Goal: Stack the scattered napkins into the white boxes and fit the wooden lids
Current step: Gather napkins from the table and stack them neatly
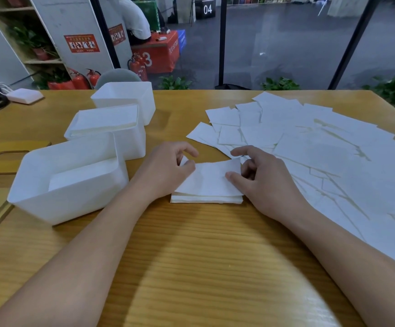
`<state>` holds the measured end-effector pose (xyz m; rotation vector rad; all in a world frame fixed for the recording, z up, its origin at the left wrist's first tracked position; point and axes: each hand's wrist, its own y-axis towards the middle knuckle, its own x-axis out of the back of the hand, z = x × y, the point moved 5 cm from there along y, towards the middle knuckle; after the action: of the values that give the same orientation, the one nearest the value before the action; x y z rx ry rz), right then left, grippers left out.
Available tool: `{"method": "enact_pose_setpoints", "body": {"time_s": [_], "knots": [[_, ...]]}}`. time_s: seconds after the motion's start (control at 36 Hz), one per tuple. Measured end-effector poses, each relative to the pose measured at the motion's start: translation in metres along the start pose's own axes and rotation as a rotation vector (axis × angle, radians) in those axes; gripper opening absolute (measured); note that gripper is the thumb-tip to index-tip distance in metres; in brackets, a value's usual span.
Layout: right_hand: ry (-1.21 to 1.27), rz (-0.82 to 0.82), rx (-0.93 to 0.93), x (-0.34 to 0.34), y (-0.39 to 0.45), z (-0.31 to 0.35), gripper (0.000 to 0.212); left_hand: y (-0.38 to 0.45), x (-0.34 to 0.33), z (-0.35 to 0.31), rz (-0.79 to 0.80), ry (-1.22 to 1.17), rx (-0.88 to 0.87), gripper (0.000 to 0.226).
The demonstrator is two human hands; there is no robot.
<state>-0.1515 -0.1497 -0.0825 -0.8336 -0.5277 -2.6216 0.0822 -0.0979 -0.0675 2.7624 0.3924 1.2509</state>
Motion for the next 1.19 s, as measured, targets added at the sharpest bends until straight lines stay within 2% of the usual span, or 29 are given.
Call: {"method": "enact_pose_setpoints", "body": {"time_s": [0.17, 0.25, 0.33, 0.5, 0.67, 0.83, 0.94, 1.03, 1.08, 1.19], "knots": [[-0.051, 0.013, 0.004, -0.001, -0.001, -0.003, 0.035, 0.001, -0.001, 0.003, 0.022, 0.081, -0.002, 0.013], [-0.162, -0.019, 0.037, 0.001, 0.003, -0.004, 0.029, 0.000, -0.001, 0.005, 0.027, 0.100, 0.007, 0.009], [-0.274, -0.036, 0.092, 0.003, 0.008, -0.004, 0.034, 0.002, 0.000, 0.006, 0.003, 0.122, -0.016, 0.008], [-0.465, 0.118, 0.147, -0.009, 0.011, -0.010, 0.050, 0.002, -0.013, 0.006, 0.026, 0.066, -0.056, 0.007], [-0.582, 0.170, 0.169, -0.016, 0.013, -0.007, 0.065, 0.000, -0.022, 0.003, 0.062, 0.072, -0.053, 0.012], [-0.647, 0.209, 0.176, -0.018, 0.013, -0.004, 0.063, -0.001, -0.024, 0.002, 0.084, 0.087, -0.060, 0.018], [-0.631, 0.208, 0.185, -0.017, 0.013, -0.003, 0.065, -0.001, -0.025, 0.002, 0.082, 0.078, -0.060, 0.020], [-0.549, 0.193, 0.222, -0.014, 0.012, 0.001, 0.067, -0.002, -0.025, 0.001, 0.050, 0.012, -0.035, 0.039], [-0.461, 0.177, 0.280, -0.011, 0.010, 0.009, 0.060, -0.003, -0.023, -0.002, 0.030, -0.051, -0.017, 0.049], [-0.275, 0.154, 0.350, -0.002, 0.003, 0.025, 0.047, 0.001, -0.018, -0.001, -0.002, -0.112, 0.017, 0.047]]}}
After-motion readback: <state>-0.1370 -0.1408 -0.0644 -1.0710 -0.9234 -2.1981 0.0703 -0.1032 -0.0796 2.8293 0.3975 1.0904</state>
